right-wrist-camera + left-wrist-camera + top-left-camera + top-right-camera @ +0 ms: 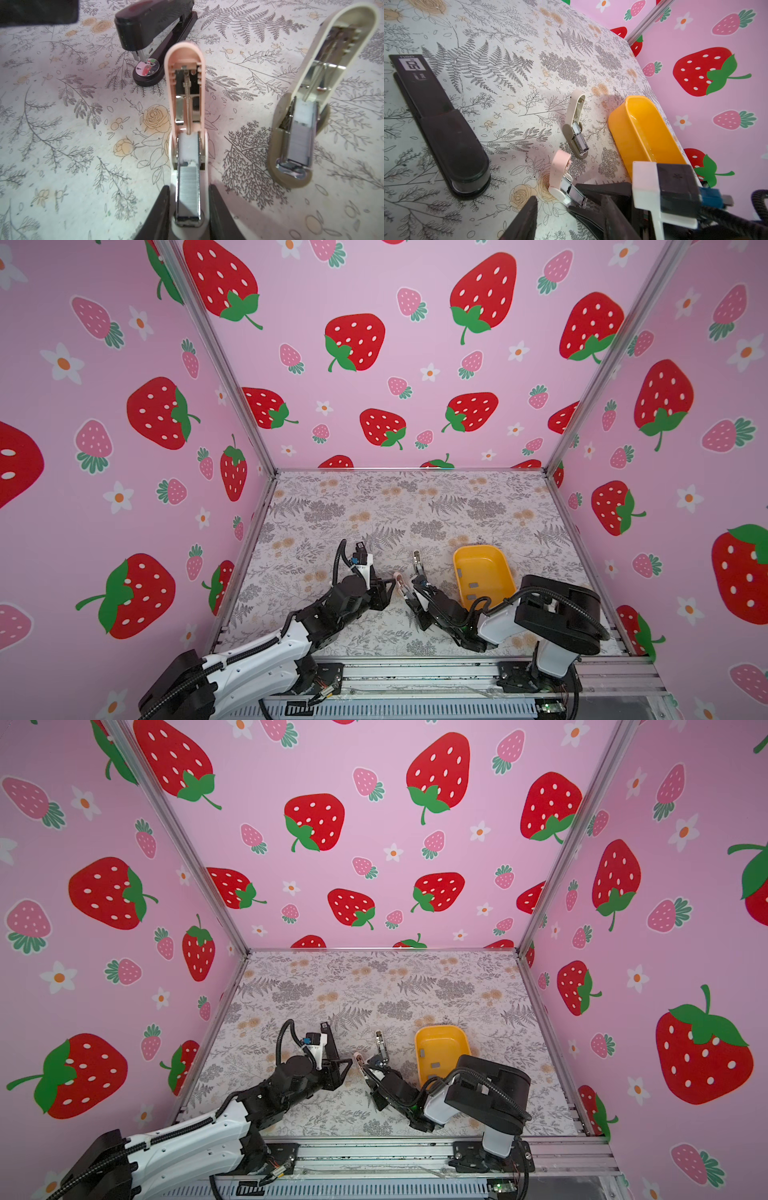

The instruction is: Load the staples into the stapler

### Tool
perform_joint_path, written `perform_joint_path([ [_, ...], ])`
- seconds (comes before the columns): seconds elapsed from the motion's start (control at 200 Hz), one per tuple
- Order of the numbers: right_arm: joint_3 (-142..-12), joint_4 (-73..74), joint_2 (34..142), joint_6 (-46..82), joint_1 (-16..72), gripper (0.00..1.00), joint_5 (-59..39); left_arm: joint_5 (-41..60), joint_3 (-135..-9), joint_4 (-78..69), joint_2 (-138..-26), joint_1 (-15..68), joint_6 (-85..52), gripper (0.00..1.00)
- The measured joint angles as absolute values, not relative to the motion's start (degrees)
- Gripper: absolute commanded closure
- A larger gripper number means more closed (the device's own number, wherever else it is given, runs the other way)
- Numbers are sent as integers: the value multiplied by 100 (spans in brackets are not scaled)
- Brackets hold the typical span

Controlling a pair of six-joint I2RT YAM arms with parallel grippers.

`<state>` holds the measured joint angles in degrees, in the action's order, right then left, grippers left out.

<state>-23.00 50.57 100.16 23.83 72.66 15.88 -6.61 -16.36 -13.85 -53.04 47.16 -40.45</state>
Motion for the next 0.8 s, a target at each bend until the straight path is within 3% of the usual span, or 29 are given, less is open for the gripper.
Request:
perform_joint_path([
  [0.455,-2270,5199,10060,2324,7367,83,1472,-635,-1785,-1981,-6528,4716,-3883,49],
  [0.8,-2270,5358,10151,2287,7376,83,1448,-392,-1839,-2401,-6731,4727,-3723,49],
])
